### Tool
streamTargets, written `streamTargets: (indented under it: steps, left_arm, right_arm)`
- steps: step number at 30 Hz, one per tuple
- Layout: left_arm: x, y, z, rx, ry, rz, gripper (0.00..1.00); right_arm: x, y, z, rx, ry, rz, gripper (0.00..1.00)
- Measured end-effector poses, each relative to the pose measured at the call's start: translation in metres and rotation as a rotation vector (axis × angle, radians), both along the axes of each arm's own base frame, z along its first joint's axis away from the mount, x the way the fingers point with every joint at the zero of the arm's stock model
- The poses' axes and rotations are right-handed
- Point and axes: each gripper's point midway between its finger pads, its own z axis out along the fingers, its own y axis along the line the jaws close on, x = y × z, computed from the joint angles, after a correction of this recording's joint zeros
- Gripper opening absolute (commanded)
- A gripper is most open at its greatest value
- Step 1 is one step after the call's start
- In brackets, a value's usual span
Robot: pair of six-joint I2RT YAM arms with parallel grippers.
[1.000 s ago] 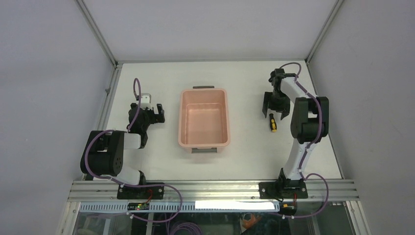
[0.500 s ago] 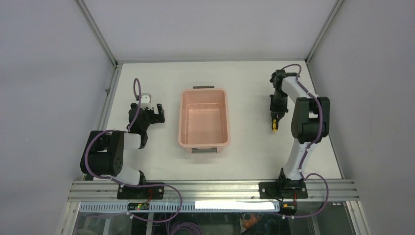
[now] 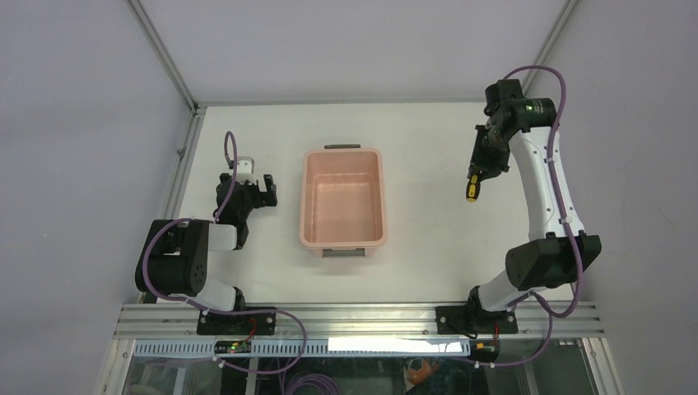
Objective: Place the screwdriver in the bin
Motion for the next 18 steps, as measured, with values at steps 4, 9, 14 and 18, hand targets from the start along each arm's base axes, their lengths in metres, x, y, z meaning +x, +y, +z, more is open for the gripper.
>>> streamTargets:
  steps: [4, 9, 14, 18]
  left_arm:
    - [0.000, 0.000, 0.000, 0.000, 0.000, 0.000, 0.99]
    - [0.000, 0.000, 0.000, 0.000, 0.000, 0.000, 0.99]
    - [0.000, 0.000, 0.000, 0.000, 0.000, 0.000, 0.99]
    - [0.000, 0.000, 0.000, 0.000, 0.000, 0.000, 0.99]
  right_arm:
    - [-0.007, 0.042, 0.008, 0.060, -0.031, 0.071, 0.00]
    - [-0.016, 0.149, 0.013, 0.197, -0.114, 0.292, 0.00]
    - [-0.036, 0.249, 0.007, 0.281, -0.157, 0.493, 0.00]
    - [-0.036, 0.306, -0.028, 0.263, -0.121, 0.564, 0.00]
